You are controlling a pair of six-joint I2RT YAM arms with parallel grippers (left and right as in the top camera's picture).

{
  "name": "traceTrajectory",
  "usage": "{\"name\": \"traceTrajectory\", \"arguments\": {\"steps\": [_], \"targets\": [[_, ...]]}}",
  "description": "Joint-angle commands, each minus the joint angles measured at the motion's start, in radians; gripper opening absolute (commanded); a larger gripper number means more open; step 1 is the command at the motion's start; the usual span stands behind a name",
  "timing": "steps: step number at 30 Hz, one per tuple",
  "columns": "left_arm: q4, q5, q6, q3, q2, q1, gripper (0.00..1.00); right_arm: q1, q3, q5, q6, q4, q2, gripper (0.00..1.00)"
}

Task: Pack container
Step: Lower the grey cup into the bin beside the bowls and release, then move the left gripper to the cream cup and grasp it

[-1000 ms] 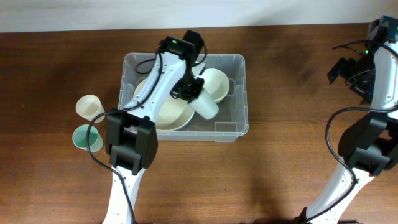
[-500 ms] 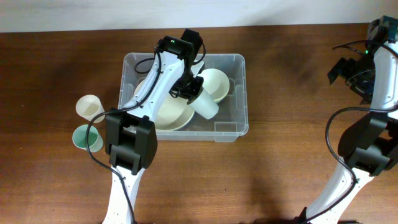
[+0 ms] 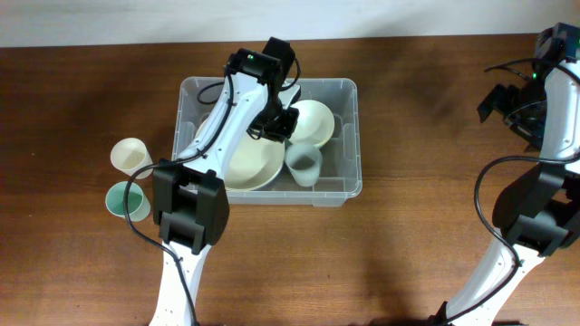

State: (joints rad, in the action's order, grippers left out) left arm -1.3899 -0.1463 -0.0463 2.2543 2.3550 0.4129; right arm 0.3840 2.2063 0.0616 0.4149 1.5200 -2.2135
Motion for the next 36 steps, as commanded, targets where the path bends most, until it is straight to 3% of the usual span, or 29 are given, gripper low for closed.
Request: {"name": "traceTrajectory", "arguments": {"steps": [1, 11, 15, 17, 20, 22, 24, 28, 36], "targets": [[-0.011, -0.015, -0.005, 0.043, 0.001, -0.002, 0.14, 0.003, -0.003, 0.002, 0.001, 0.000, 0.000, 0.99], [-0.029, -0.015, -0.006, 0.109, 0.001, -0.002, 0.15, 0.003, -0.003, 0.002, 0.001, 0.000, 0.000, 0.99], [-0.056, -0.013, -0.006, 0.186, 0.001, -0.005, 0.21, 0.003, -0.003, 0.002, 0.001, 0.000, 0.000, 0.99], [-0.099, 0.021, -0.018, 0.280, 0.001, -0.019, 0.37, 0.003, -0.003, 0.002, 0.001, 0.000, 0.000, 0.99], [-0.166, 0.134, -0.084, 0.410, 0.001, -0.051, 0.45, 0.003, -0.003, 0.002, 0.001, 0.000, 0.000, 0.99], [-0.218, 0.215, -0.131, 0.491, 0.001, -0.082, 0.77, 0.003, -0.003, 0.002, 0.001, 0.000, 0.000, 0.99], [-0.293, 0.310, -0.218, 0.575, 0.001, -0.127, 0.97, 0.003, -0.003, 0.002, 0.001, 0.000, 0.000, 0.99], [-0.298, 0.312, -0.320, 0.602, -0.037, -0.246, 0.99, 0.003, -0.003, 0.002, 0.001, 0.000, 0.000, 0.99], [-0.298, 0.197, -0.328, 0.541, -0.083, -0.517, 0.99, 0.003, -0.003, 0.002, 0.001, 0.000, 0.000, 0.99]]}}
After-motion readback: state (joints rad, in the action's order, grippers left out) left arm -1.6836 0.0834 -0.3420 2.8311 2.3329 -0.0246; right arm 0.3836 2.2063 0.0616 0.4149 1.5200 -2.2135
